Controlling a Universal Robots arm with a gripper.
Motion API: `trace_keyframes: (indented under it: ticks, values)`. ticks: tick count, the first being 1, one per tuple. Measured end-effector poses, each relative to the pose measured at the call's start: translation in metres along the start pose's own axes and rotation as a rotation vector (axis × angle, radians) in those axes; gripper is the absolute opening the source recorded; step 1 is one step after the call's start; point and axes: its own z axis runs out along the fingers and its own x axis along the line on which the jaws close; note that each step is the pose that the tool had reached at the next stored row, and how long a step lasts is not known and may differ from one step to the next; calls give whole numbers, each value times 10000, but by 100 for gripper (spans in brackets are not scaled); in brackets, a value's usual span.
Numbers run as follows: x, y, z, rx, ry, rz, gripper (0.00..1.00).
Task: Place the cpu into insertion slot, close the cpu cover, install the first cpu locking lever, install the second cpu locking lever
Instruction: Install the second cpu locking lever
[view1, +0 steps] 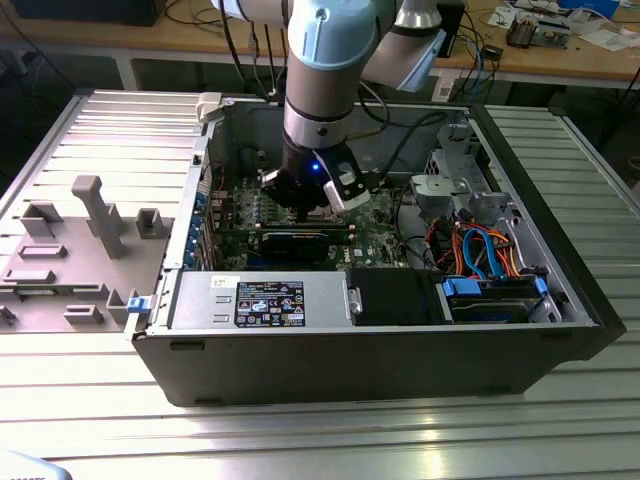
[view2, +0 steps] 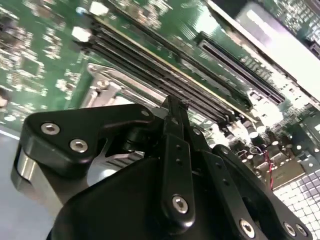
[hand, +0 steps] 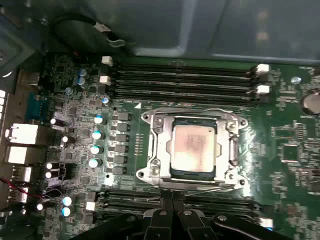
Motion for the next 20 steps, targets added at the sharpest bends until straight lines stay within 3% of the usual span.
trace_keyframes:
  ticks: [11, 20]
  values:
    - [217, 3, 116, -44, -3, -4, 11]
    - [228, 67, 196, -127, -7, -7, 11]
